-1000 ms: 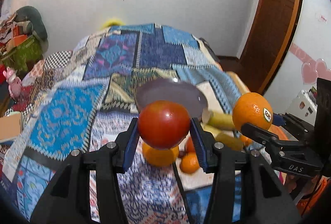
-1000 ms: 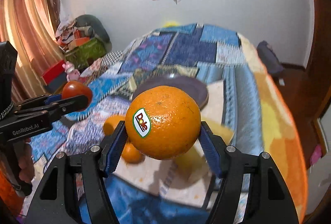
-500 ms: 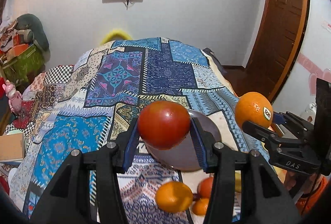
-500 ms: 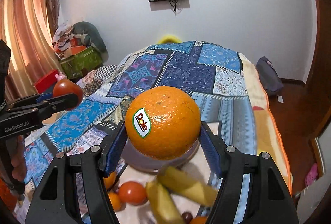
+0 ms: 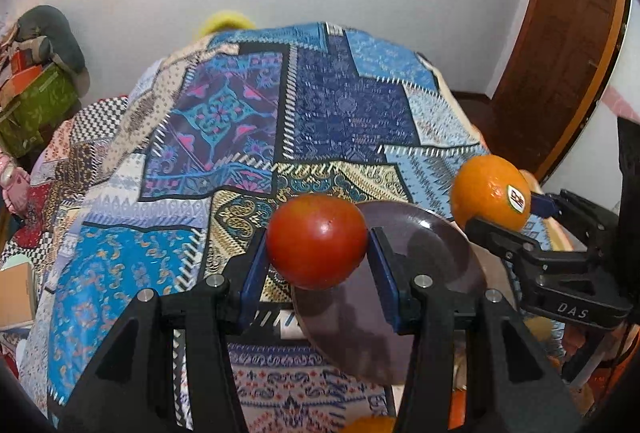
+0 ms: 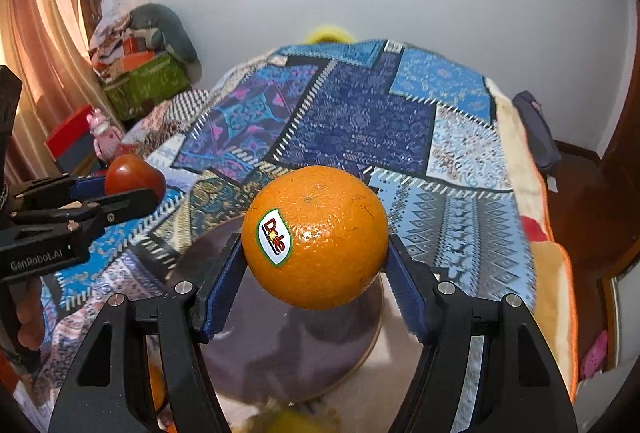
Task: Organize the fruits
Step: 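Carry the tomato with the left tool onto the dark plate while the right tool places the orange there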
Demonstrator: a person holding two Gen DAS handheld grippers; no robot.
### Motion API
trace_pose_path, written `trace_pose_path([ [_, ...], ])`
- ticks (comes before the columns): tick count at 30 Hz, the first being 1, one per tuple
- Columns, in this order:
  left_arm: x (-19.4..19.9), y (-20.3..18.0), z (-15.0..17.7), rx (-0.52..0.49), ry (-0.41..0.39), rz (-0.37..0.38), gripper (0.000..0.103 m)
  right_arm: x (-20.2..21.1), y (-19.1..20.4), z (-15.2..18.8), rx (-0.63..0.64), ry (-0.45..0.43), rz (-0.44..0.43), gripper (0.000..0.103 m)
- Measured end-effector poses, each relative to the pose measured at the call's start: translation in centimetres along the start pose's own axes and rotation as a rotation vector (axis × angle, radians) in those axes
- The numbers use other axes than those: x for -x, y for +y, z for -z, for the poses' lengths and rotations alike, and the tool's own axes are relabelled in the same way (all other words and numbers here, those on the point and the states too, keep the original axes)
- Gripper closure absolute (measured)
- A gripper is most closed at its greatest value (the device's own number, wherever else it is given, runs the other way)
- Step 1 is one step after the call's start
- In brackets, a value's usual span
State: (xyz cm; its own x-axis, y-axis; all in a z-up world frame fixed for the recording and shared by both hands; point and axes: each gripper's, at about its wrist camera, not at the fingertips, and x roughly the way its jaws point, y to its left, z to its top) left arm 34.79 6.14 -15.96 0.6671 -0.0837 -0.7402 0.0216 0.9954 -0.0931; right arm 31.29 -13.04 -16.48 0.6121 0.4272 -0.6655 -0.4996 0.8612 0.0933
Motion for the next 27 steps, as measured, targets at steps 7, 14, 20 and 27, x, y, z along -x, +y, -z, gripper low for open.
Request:
trace_pose_path([
  [7, -5.4, -0.6, 0.0, -0.037, 0.130, 0.019, 0.054, -3.8, -0.4, -0.7, 0.064, 0.120, -0.012, 0.037],
  [14, -8.6, -0.5, 0.0, -0.021, 0.215, 0.054, 0.054, -6.7, -0.5, -0.5, 0.135, 0.249, -0.035, 0.037],
  [20, -9.7, -0.9, 0.1, -0.048, 0.252, 0.065, 0.054, -8.3, -0.8, 0.0, 0.157, 0.313, -0.053, 0.037],
  [27, -9.8, -1.7, 0.3, -0.084, 0.257, 0.058, 0.048, -8.4, -0.6, 0.0, 0.180, 0.323, -0.066, 0.035],
])
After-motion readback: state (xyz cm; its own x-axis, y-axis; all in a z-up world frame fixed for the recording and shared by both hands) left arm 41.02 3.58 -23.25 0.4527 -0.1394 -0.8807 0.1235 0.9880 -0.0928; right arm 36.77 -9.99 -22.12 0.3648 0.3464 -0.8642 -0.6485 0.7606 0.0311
